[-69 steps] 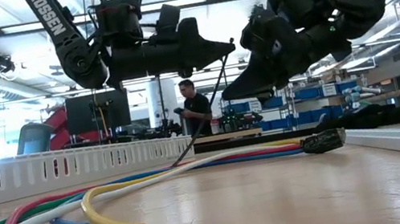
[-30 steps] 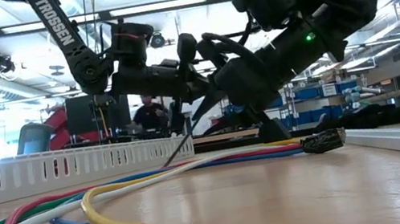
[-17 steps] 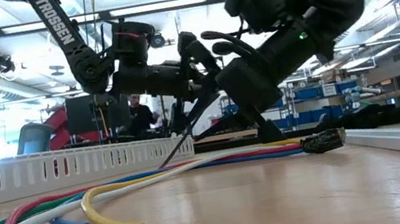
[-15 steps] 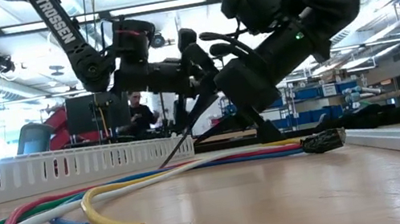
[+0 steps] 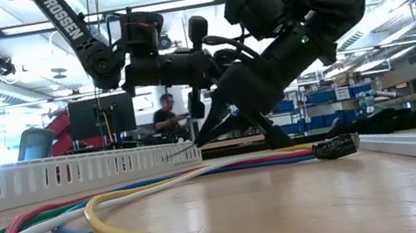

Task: Ziptie cables
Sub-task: Wrap the cable wires together using the black zip tie

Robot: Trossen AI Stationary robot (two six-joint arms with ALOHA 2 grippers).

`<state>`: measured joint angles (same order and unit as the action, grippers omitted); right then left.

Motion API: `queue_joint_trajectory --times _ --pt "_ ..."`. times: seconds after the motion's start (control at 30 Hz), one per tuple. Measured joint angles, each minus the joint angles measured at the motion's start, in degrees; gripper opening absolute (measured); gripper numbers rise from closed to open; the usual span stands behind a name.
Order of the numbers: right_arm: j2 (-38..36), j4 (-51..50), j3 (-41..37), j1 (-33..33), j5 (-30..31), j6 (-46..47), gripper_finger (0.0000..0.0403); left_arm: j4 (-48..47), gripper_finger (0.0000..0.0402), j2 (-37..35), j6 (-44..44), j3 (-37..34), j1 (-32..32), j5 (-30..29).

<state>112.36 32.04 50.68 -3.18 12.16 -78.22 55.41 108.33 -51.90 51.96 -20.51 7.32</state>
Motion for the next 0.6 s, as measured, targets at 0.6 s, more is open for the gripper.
queue_joint_trajectory --times 0.6 --pt "-8.65 -0.73 -5.21 3.78 -20.85 42.24 0.0000 5.05 0.0000 -0.04 29.79 -2.09 -3.02 15.59"
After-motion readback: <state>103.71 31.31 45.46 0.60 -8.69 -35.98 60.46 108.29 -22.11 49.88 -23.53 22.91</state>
